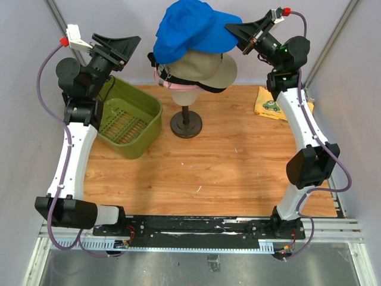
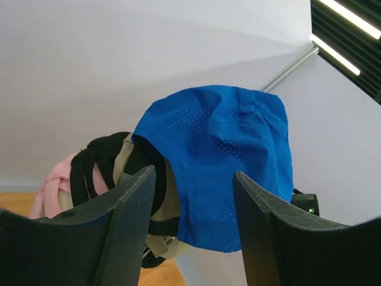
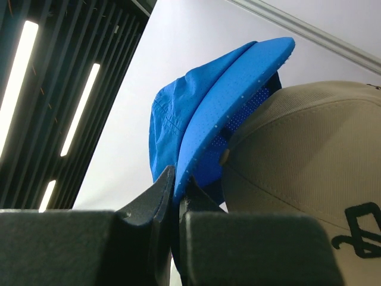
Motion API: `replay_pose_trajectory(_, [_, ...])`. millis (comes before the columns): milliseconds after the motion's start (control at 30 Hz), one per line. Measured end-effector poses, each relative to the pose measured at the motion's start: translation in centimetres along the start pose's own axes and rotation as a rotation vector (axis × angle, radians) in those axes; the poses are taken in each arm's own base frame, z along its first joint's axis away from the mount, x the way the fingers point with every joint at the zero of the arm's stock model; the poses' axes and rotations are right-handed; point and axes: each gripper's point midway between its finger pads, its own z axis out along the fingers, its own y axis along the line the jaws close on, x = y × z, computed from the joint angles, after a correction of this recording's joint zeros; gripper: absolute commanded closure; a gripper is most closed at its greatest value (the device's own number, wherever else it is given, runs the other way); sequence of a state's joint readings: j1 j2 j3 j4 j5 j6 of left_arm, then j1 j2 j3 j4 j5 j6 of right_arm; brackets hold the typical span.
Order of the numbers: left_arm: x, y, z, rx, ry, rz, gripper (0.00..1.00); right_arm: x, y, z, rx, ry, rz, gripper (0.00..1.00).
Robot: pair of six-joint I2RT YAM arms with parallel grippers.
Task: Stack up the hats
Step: Stack the hat on the hat.
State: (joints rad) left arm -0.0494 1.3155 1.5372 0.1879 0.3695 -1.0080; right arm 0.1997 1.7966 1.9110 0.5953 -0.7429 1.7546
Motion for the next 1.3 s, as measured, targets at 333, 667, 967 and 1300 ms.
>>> replay_pose_trajectory(333, [2.6, 1.3, 0.8, -0.021, 0.075, -0.002, 0.38, -0.3, -0.7, -1.1, -0.011, 0.014, 0.019, 0.99])
replay_pose_trajectory(667, [5.0, 2.0, 2.7, -0.009, 0.146, -0.036, 0.35, -1.4, -3.1, -2.9, 0.012, 0.009, 0.06, 0.99])
replay_pose_trajectory(967, [6.3, 3.0, 4.1, -0.022, 0.179, -0.073, 0.31, -1.8, -2.6, -3.6, -0.02, 0.01, 0.046, 0.99])
replay_pose_trajectory(1300, [4.5, 1.5, 6.5, 0.019, 0.152, -0.072, 0.3, -2.5, -4.0, -3.3, -0.053, 0.023, 0.078, 0.99])
